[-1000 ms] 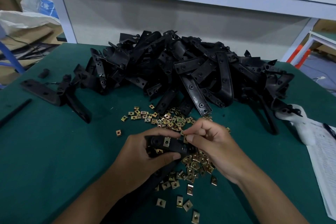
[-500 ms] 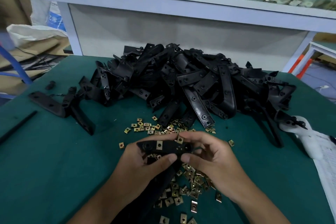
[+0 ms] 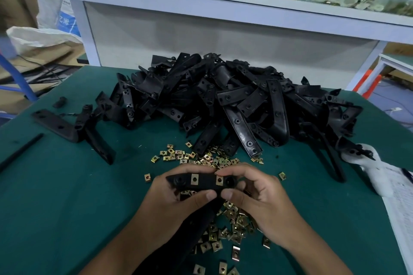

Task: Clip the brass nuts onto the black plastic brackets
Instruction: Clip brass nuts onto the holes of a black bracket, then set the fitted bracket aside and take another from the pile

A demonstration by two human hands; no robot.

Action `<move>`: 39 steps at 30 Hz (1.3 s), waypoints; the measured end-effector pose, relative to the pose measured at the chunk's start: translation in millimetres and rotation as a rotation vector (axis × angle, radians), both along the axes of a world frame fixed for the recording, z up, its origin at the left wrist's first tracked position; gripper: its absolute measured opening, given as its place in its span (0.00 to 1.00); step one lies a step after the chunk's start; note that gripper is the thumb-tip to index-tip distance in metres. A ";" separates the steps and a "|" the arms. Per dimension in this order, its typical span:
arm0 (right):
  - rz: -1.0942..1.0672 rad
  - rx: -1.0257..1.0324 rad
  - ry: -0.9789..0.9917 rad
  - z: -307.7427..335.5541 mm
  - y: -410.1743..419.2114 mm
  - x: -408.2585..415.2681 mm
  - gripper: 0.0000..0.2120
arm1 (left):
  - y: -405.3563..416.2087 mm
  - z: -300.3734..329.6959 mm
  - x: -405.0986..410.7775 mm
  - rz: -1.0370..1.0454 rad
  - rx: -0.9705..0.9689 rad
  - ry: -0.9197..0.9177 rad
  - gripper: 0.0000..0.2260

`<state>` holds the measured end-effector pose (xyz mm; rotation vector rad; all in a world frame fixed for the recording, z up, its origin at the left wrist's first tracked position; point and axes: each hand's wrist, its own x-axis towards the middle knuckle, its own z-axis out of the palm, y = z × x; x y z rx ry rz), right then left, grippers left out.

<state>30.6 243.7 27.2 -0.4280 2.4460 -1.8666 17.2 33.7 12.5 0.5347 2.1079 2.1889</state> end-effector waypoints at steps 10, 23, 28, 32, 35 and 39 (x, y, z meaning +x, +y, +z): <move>-0.001 -0.054 -0.066 -6.4 -1.3 -1.4 0.20 | -0.7 -1.2 -1.2 0.041 0.146 -0.072 0.22; -0.007 -0.074 -0.096 11.5 -0.5 7.1 0.16 | 0.8 7.3 5.3 0.068 0.019 0.010 0.10; -0.095 -0.069 -0.028 38.1 16.2 36.8 0.11 | 14.7 27.2 15.6 0.137 -0.220 0.201 0.14; -0.280 0.065 0.092 57.1 58.6 90.7 0.12 | 55.5 56.8 32.5 -0.009 -0.377 0.427 0.11; -0.449 0.077 0.160 65.1 93.4 150.3 0.11 | 103.8 75.4 56.2 -0.165 -0.405 0.572 0.10; -0.687 0.090 0.180 73.7 135.9 235.8 0.10 | 175.3 79.1 98.1 -0.359 -0.387 0.722 0.11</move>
